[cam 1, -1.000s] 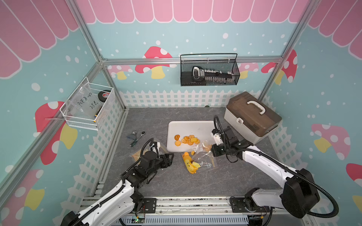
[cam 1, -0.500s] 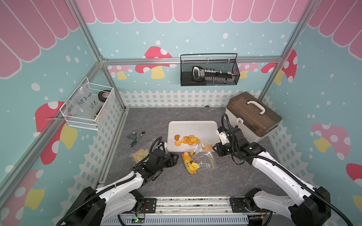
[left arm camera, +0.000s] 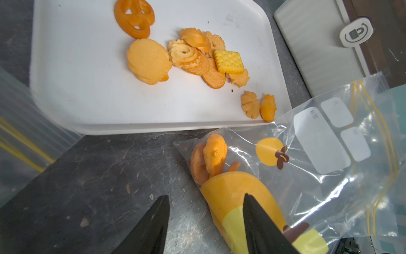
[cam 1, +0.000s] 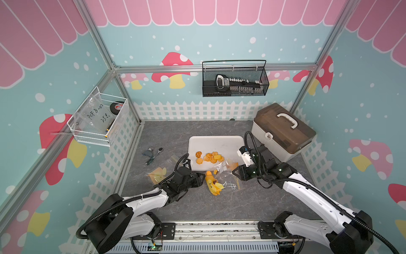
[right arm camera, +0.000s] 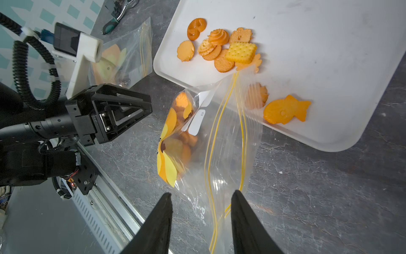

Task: Pour cookies out of the ziploc bag
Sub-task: Pick up the ziploc bag from the center of the board.

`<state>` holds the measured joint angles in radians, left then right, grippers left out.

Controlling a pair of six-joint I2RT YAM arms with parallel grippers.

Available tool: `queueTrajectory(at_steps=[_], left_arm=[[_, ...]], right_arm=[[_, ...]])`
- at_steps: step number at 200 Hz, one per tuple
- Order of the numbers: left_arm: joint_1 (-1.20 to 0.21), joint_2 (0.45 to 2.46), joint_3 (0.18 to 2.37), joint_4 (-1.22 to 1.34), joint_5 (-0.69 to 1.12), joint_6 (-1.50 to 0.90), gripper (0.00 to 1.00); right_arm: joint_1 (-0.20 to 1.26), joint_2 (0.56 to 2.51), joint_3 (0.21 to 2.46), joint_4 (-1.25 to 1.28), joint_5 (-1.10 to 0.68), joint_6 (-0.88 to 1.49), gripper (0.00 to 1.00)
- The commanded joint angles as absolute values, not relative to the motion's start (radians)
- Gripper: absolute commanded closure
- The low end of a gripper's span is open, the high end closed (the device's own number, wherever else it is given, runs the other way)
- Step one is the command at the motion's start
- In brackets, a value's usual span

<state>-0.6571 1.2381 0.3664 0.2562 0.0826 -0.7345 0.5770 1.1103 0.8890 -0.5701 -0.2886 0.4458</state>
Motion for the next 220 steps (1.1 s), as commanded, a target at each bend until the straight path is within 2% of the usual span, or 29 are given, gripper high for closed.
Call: queueTrajectory(at_steps=[1,40,70,110,136,184,220], left_arm=[[-0.661,1.221,0.39,0.27,0.073,-0.748,0.42],[-0.661,1.219,0.388,0.265,0.07,-0.743,0.42],[-0.662,1.228,0.386,0.277,0.072,-0.744,0.42],[-0.662,1.186,0.381,0.246,0.056,-0.738,0.42],[-0.646,1.128,0.375,0.204,0.044,-0.726,0.42],[-0.546,0.984,0.337,0.137,0.033,-0.724,0.42],[-0.473,0.947,0.366,0.094,0.056,-0.704,0.42]], right_arm=[[0.586,1.135,0.891,-0.548,-0.291,0.446,0.56],[0.597,1.18,0.888,-0.513,-0.318,0.454,0.56],[0.631,1.227,0.906,-0.478,-0.328,0.463,0.6],[0.658,1.33,0.963,-0.464,-0.295,0.466,0.79],[0.679,1.379,1.031,-0.468,-0.279,0.466,1.0],[0.703,1.46,1.257,-0.471,-0.319,0.46,1.0],[0.703,1.558,1.461,-0.465,-0.343,0.463,1.0]])
